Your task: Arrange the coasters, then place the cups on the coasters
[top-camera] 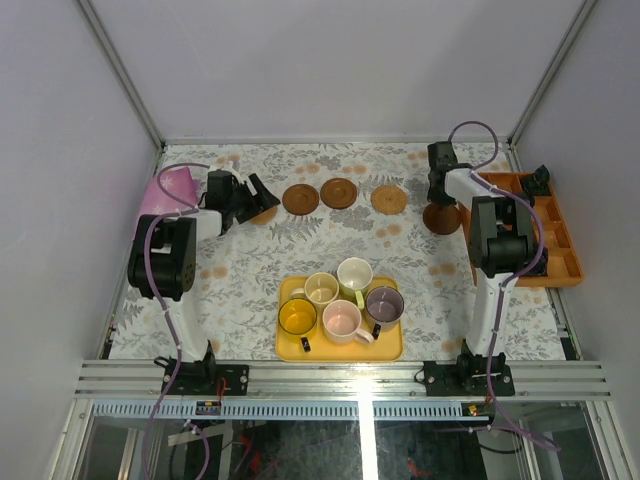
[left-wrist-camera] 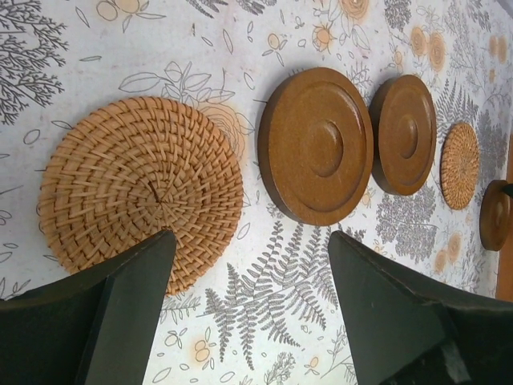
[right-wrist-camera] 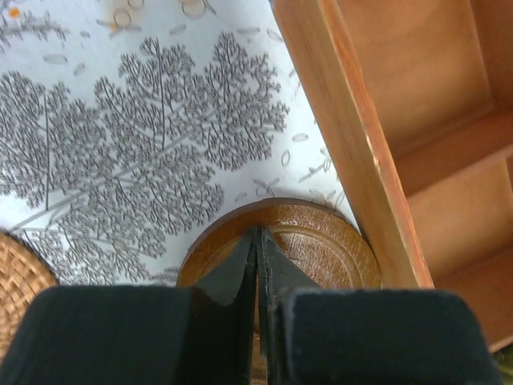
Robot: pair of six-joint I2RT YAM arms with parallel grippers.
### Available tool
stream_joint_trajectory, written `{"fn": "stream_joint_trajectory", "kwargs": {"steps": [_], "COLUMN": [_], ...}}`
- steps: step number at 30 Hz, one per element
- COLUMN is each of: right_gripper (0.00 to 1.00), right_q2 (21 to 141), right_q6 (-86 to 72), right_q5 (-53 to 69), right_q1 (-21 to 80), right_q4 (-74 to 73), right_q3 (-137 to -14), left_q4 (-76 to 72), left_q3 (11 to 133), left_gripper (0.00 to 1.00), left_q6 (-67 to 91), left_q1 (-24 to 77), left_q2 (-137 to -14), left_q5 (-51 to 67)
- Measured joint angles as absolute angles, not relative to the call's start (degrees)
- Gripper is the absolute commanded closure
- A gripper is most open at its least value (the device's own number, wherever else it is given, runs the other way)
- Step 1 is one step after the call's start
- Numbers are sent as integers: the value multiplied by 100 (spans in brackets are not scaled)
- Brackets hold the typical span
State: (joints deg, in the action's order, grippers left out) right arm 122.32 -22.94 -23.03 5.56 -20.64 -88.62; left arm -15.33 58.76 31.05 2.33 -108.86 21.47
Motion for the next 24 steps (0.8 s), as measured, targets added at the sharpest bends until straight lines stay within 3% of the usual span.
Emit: {"fn": "stream_joint_trajectory", "kwargs": {"steps": [9,24], "right_gripper": [100,100], "right_q2": [12422,11115], "right_q6": [-2049,-1984], "right_q5": [-1957,-1295], "right_q1": [471,462], "right_q4": [-1953,-1660], "right_q3": [-9157,-7566], "left_q4": [-1529,-1542], "left_q3": [5942,5946], "left_gripper": [23,23], "left_q6": [3170,3190], "left_q1": [209,209], "left_q2": [-10971,-10897], "left_q5": [2220,2305]}}
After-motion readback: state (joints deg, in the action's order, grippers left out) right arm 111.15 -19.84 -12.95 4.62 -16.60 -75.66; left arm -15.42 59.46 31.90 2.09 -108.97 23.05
